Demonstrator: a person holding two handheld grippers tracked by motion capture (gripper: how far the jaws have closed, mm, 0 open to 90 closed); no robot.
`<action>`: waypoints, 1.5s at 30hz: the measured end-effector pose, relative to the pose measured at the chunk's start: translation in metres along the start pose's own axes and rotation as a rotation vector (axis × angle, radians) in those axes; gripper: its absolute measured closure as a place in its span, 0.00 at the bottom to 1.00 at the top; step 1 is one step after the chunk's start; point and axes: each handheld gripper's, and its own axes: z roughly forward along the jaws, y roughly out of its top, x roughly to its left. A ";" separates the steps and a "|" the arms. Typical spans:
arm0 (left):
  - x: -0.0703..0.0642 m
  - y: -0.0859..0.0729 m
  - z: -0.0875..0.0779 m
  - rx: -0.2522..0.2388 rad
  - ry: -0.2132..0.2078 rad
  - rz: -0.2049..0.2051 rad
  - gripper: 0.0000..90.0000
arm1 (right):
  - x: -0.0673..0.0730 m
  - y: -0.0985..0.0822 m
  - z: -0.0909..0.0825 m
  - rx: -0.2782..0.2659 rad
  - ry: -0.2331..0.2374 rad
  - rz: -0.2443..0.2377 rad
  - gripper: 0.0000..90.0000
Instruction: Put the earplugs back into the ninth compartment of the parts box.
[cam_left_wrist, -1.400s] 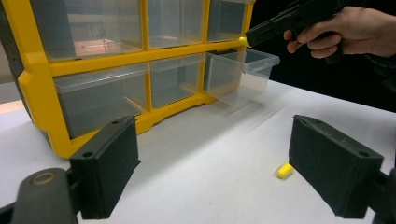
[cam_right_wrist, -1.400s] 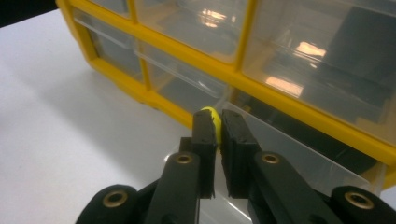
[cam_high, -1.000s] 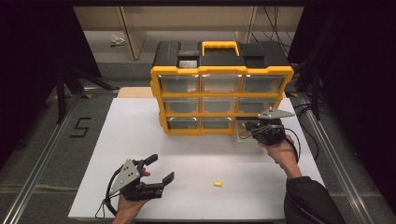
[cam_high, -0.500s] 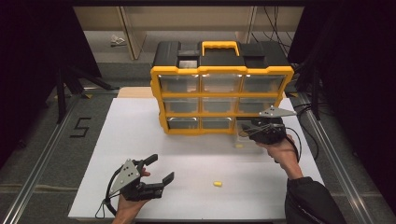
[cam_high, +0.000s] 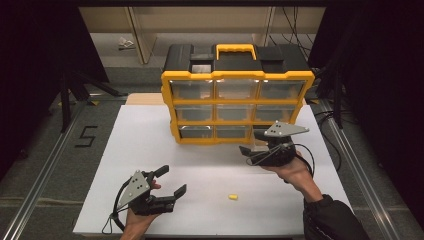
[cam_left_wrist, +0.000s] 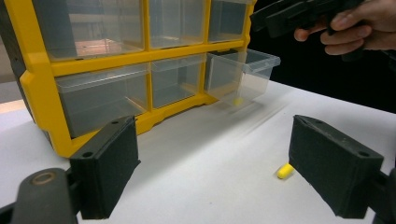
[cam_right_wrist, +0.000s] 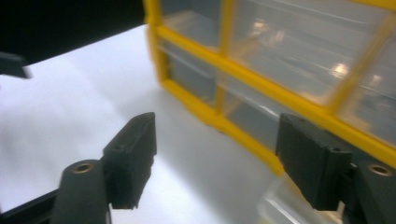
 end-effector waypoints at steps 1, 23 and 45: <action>0.000 0.000 0.000 -0.001 -0.001 -0.002 0.17 | 0.003 0.000 0.001 0.004 0.005 -0.008 0.30; 0.000 0.000 -0.001 -0.007 0.004 0.001 0.17 | 0.042 -0.021 0.016 0.169 0.114 -0.119 0.29; 0.000 0.000 -0.001 -0.005 0.002 0.006 0.17 | 0.056 -0.049 0.042 0.393 0.206 -0.177 0.39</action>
